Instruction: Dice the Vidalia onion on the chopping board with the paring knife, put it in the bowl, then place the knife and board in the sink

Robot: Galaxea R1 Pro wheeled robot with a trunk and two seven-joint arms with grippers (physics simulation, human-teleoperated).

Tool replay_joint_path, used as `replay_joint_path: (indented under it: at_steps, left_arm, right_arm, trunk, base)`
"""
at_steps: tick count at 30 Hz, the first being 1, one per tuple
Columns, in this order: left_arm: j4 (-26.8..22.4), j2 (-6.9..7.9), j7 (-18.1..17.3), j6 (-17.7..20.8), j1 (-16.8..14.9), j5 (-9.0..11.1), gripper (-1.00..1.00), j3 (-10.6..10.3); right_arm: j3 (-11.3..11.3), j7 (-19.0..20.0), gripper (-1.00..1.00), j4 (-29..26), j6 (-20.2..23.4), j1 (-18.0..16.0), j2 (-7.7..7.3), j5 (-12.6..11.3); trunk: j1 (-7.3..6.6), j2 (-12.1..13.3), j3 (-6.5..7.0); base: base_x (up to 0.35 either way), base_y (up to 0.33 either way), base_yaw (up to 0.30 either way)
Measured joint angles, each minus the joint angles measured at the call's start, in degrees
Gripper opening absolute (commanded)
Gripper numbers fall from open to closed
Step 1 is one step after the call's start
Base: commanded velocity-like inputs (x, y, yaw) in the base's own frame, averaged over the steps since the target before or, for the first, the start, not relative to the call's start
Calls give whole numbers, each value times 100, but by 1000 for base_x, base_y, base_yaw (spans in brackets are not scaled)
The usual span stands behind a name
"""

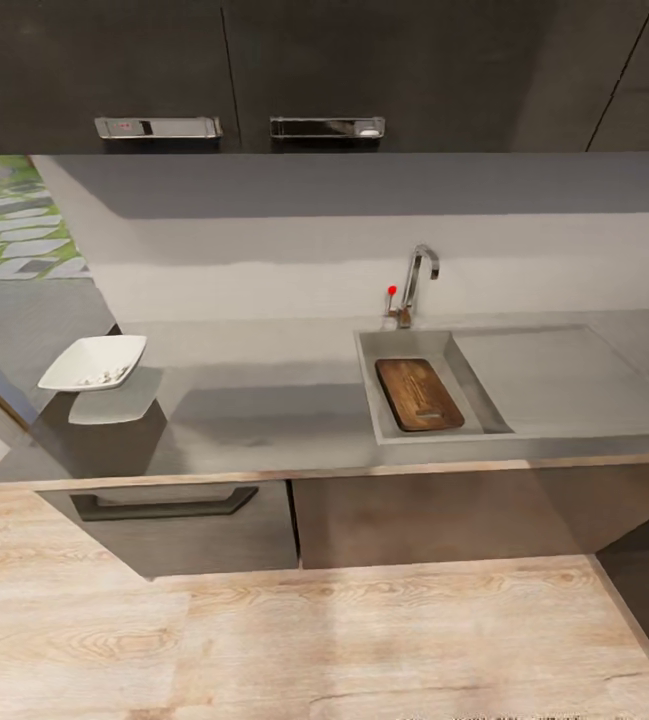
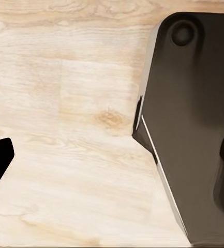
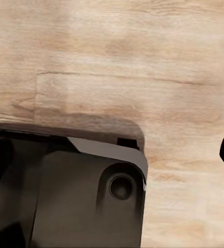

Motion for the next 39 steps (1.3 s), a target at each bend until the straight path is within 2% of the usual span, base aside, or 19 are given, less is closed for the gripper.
replay_joint_path:
  at_steps: [4,13,39]
  left_arm:
    - [102,-13,1,-3,1,-3,100,-1]
    - [398,-8,7,-5,-2,-3,100,6]
    - [420,-8,10,-3,1,-4,100,8]
  right_arm:
    - [-9,1,100,19,-13,-2,-44,-3]
    - [-4,1,100,23,12,-1,-28,2]
    - [8,1,100,19,39,0,-2,20]
  trunk:
    - [0,0,6]
    - [0,-1,80]
    - [0,0,316]
  base:
    - [0,0,-55]
    - [0,0,-2]
    - [0,0,0]
